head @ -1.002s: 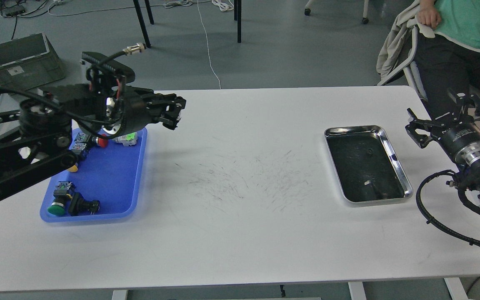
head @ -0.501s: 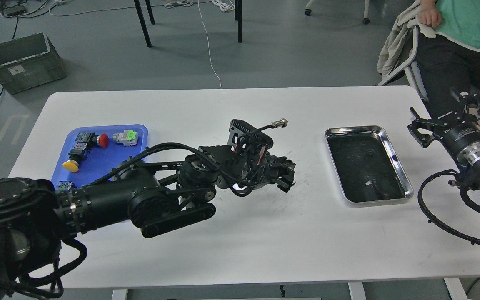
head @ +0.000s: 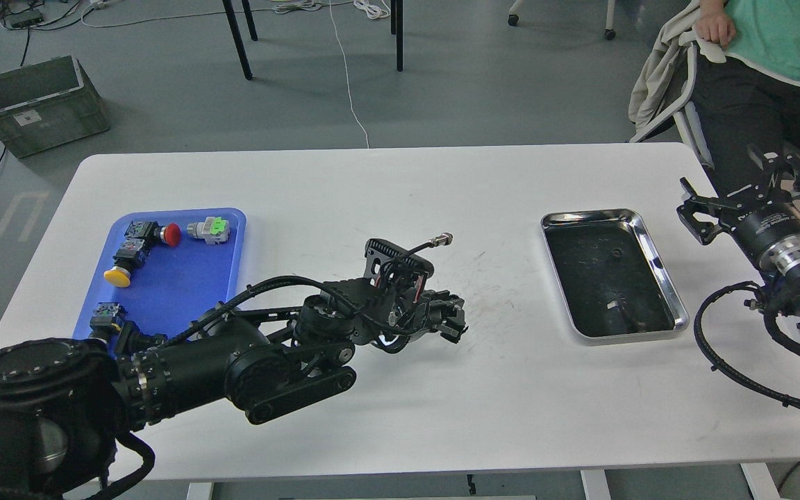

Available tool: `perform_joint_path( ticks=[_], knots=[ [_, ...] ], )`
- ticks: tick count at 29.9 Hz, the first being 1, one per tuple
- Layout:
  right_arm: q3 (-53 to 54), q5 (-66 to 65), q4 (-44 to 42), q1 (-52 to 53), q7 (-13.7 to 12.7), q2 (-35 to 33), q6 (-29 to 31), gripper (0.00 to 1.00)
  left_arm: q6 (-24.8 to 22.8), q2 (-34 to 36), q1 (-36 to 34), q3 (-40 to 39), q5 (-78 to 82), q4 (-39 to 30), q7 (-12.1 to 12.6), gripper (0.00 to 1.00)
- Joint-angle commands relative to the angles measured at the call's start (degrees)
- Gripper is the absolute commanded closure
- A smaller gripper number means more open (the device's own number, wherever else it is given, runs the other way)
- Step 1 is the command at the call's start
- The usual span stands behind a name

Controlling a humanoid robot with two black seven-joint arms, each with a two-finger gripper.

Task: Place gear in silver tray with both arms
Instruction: 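Carry the second gear with the left gripper toward the table center, then open the left gripper to set the gear down, withdraw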

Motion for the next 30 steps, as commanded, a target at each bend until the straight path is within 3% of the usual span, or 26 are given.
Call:
perform_joint_path(
  ticks=[1, 4, 10, 14, 16, 17, 23, 30],
  knots=[
    [0.01, 0.00, -0.01, 0.00, 0.00, 0.11, 0.00, 0.03, 1.20, 0.00, 0.28, -0.05, -0.35, -0.18, -0.05, 0.93],
    [0.01, 0.00, -0.10, 0.00, 0.00, 0.28, 0.00, 0.03, 2.34, 0.00, 1.51, 0.03, -0.35, -0.18, -0.14, 0.90],
    [0.01, 0.00, -0.19, 0.00, 0.09, 0.46, 0.00, 0.03, 4.89, 0.00, 1.78, 0.03, -0.35, -0.18, -0.58, 0.62],
    [-0.17, 0.00, -0.36, 0.09, 0.09, 0.46, 0.00, 0.03, 6.12, 0.00, 1.78, -0.05, -0.70, -0.36, -0.75, 0.32],
    [-0.25, 0.00, -0.45, 0.09, 0.00, 0.37, 0.00, 0.03, 6.74, 0.00, 1.87, -0.05, -1.31, -0.62, -0.67, 0.12],
    [-0.25, 0.00, -0.45, 0.18, 0.09, 0.37, 0.00, 0.03, 6.91, 0.00, 1.87, 0.03, -2.01, -0.62, -0.58, 0.08],
    [-0.43, 0.00, -0.45, 1.06, 0.00, 0.29, 0.00, 0.02, 9.72, 0.00, 0.90, -2.24, -4.74, -0.36, -0.67, 0.02],
    [-0.78, 0.00, 0.08, 1.76, -0.17, 0.20, 0.00, 0.01, 11.83, 0.00, 0.55, -20.51, -8.07, -0.27, -0.84, 0.02]
  ],
)
